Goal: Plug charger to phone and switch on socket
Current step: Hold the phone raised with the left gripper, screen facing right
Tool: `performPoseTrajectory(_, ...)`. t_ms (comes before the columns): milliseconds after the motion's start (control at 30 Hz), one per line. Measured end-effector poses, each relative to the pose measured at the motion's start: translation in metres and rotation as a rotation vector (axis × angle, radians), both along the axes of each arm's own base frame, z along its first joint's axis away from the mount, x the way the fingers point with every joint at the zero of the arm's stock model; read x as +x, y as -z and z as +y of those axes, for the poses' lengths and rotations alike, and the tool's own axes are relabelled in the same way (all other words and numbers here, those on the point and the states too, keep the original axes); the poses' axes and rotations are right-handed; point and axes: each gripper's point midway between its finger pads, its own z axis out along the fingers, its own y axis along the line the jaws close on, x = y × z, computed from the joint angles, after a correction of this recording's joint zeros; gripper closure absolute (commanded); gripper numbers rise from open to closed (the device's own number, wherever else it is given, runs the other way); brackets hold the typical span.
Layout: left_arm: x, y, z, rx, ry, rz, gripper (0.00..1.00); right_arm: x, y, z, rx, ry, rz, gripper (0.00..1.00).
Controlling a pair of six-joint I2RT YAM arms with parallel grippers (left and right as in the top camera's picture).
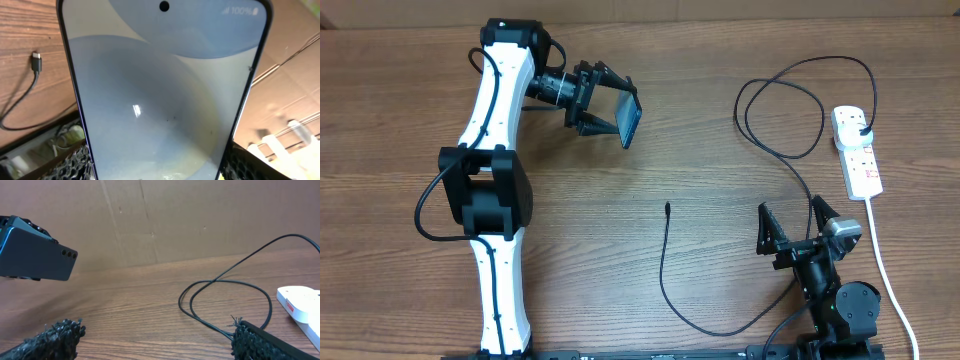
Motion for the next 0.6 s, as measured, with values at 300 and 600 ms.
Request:
performPoseTrajectory(300,-0.005,0.001,-0.009,-0.010,0.055,-0.083,0.96,0.000,0.000,0.000,0.000,-0.001,0.000,0.00)
performPoseTrajectory(600,-0.006,0.001,-0.011,-0.012,0.067,-0.099,0.96,0.000,-0.013,0.000,0.004,-0.001,-0.054,0.00)
